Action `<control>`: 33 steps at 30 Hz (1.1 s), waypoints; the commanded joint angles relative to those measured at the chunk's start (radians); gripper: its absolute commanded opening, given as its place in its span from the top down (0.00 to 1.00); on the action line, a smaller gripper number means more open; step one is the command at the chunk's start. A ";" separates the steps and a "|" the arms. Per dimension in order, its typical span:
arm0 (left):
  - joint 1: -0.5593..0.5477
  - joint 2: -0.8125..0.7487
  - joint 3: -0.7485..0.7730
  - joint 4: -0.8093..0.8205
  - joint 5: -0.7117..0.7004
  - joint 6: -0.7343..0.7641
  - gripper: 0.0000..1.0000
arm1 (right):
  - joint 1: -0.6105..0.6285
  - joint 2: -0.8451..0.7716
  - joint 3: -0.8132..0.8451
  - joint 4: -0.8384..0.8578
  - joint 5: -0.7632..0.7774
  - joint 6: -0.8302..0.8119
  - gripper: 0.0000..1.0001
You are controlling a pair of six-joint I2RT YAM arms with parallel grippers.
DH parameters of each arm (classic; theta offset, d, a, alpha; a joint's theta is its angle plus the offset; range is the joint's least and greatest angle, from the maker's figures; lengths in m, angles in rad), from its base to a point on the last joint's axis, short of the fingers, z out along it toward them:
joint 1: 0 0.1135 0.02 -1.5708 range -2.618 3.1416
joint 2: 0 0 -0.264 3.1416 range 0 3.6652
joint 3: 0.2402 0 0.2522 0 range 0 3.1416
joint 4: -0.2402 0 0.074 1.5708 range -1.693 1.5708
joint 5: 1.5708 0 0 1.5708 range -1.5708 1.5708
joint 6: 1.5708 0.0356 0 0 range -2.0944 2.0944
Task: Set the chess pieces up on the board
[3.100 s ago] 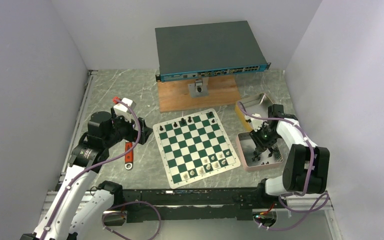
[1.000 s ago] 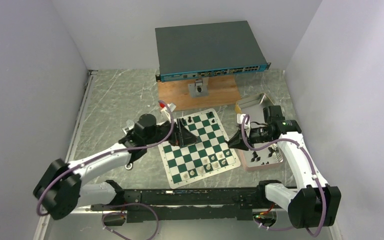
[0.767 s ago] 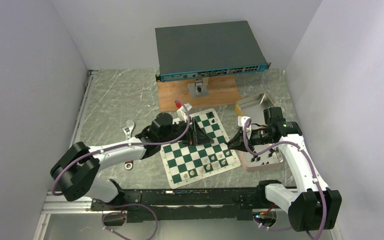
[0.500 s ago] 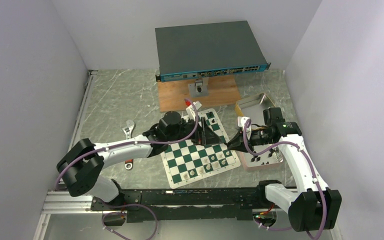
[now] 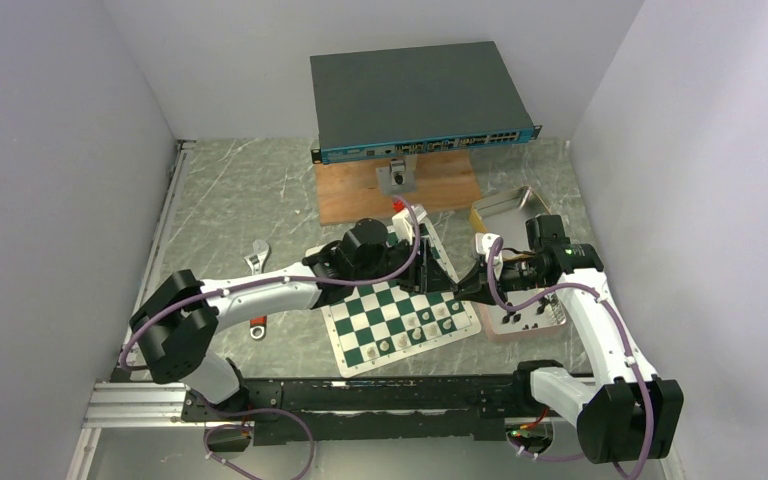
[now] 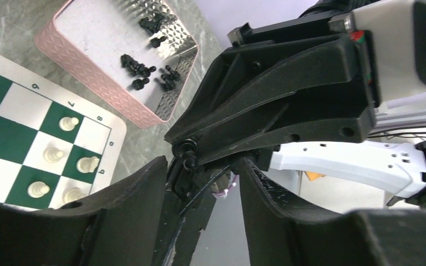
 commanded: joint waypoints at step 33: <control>-0.032 -0.097 0.042 -0.273 -0.289 0.304 1.00 | 0.011 -0.013 -0.003 0.027 0.004 0.075 0.30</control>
